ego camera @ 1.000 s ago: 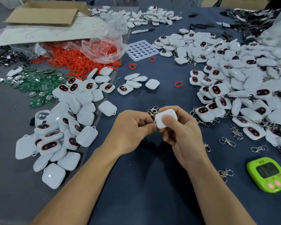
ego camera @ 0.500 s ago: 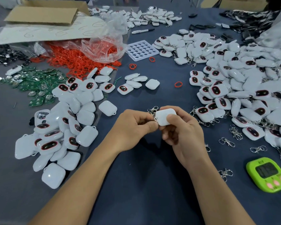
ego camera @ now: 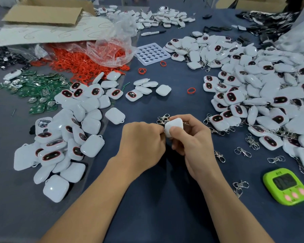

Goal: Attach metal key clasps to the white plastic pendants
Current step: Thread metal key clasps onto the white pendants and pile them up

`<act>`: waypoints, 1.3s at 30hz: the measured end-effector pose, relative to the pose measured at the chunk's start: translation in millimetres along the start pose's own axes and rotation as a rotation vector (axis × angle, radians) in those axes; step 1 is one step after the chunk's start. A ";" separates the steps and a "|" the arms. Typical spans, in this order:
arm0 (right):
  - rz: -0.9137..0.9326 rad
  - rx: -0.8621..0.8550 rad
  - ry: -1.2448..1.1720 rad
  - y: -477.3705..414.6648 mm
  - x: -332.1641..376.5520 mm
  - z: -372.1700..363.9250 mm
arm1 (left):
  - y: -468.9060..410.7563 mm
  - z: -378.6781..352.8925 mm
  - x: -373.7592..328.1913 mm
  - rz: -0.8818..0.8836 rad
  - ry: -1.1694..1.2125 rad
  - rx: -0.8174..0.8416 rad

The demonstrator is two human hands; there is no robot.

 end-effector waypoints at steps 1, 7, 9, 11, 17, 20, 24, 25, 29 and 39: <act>-0.005 0.011 -0.009 -0.2 0.1 0.5 | -0.3 -0.1 -0.2 0.003 -0.005 0.001; -0.024 0.039 0.021 -1.6 0.0 1.6 | 4.0 3.0 -2.3 -0.001 0.026 -0.014; -0.028 0.034 -0.021 -2.1 1.2 1.9 | 4.8 2.9 -0.8 0.023 0.084 -0.050; -0.044 0.033 -0.103 -2.5 2.6 1.7 | 3.6 -1.7 4.4 0.095 0.223 -0.040; -0.128 -0.050 -0.229 -5.9 2.4 7.6 | 0.8 -3.5 12.7 0.137 0.780 0.052; -0.149 -0.047 -0.247 -7.7 1.3 10.1 | 0.4 -5.2 12.9 0.176 0.891 0.080; -0.106 -0.007 -0.179 -7.3 0.1 6.3 | 1.2 -6.8 13.6 0.209 0.751 0.060; -0.090 0.002 -0.149 -6.9 -0.1 5.2 | 2.0 -6.6 12.9 0.194 0.652 0.050; -0.049 0.015 -0.099 -6.1 -1.5 4.0 | 4.4 -6.7 9.9 0.130 0.346 0.006; -0.078 -0.015 -0.173 -10.0 -4.5 8.8 | -0.4 -2.0 27.8 0.421 0.419 -0.113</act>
Point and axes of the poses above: each hand's wrist, its own y-axis away from the middle knuckle, its own z-axis out of the back of the hand, x = y × z, the point moved 3 cm from there along -y, towards the middle knuckle, and after that the axes turned 3 degrees about -x, right-handed, at the moved point
